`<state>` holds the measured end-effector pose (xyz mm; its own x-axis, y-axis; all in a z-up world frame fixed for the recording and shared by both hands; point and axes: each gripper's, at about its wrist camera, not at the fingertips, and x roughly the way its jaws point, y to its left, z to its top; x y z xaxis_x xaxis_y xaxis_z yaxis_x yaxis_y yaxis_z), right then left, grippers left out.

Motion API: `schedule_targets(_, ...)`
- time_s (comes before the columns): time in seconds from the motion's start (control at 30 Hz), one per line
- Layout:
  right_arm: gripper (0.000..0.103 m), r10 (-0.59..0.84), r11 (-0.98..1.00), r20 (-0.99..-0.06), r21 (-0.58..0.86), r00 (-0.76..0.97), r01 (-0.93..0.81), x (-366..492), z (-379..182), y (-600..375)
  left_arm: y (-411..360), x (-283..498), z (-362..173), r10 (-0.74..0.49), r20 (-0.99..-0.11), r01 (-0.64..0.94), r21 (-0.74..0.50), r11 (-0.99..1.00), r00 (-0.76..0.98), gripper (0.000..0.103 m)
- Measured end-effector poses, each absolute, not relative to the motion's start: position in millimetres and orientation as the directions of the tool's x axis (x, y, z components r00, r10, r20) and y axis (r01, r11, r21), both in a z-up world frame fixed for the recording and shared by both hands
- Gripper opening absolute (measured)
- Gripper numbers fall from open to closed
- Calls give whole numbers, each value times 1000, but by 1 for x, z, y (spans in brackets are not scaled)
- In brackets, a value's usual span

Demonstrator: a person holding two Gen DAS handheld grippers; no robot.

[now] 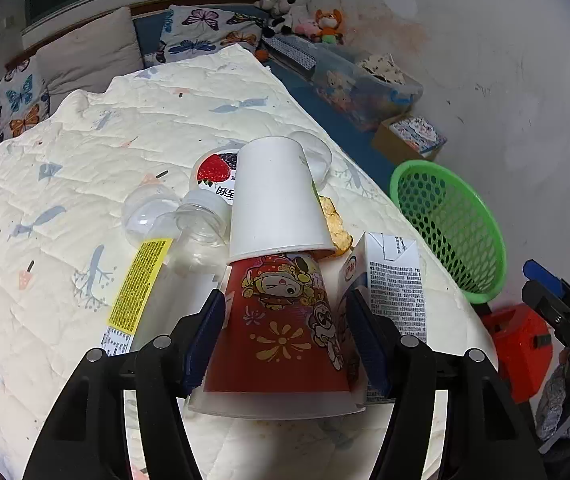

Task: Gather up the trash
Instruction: 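Return both tools to the quilt and approach the red cup and milk carton, then grasp the red paper cup with the left tool while the right tool grasps the milk carton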

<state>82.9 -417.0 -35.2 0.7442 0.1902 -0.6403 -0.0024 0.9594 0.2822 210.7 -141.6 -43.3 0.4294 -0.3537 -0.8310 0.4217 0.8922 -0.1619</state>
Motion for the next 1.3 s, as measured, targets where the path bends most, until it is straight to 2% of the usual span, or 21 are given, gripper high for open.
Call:
schedule_targets(0.07, 79, 190, 961, -643, 277, 742, -6, 83, -36, -415, -143, 212, -45, -349, -839, 426, -158, 891, 417, 70)
schedule_targets(0.1, 79, 191, 962, -645, 274, 740, -10, 84, -36, -414, -143, 213, -46, -342, -845, 427, -153, 891, 412, 70)
schedule_targets(0.37, 80, 197, 962, -655, 274, 730, -15, 85, -40, -410, -152, 220, -57, -296, -885, 468, -104, 877, 358, 70)
schedule_targets(0.6, 80, 216, 961, -673, 275, 707, -31, 90, -44, -405, -151, 228, -67, -298, -903, 457, -134, 880, 309, 70)
schedule_targets(0.9, 80, 284, 939, -698, 342, 657, -42, 105, -47, -394, -148, 211, -58, -326, -878, 462, -141, 875, 350, 67)
schedule_targets(1.3, 80, 418, 881, -721, 469, 552, -54, 137, -61, -363, -122, 186, -34, -412, -828, 460, -217, 861, 380, 67)
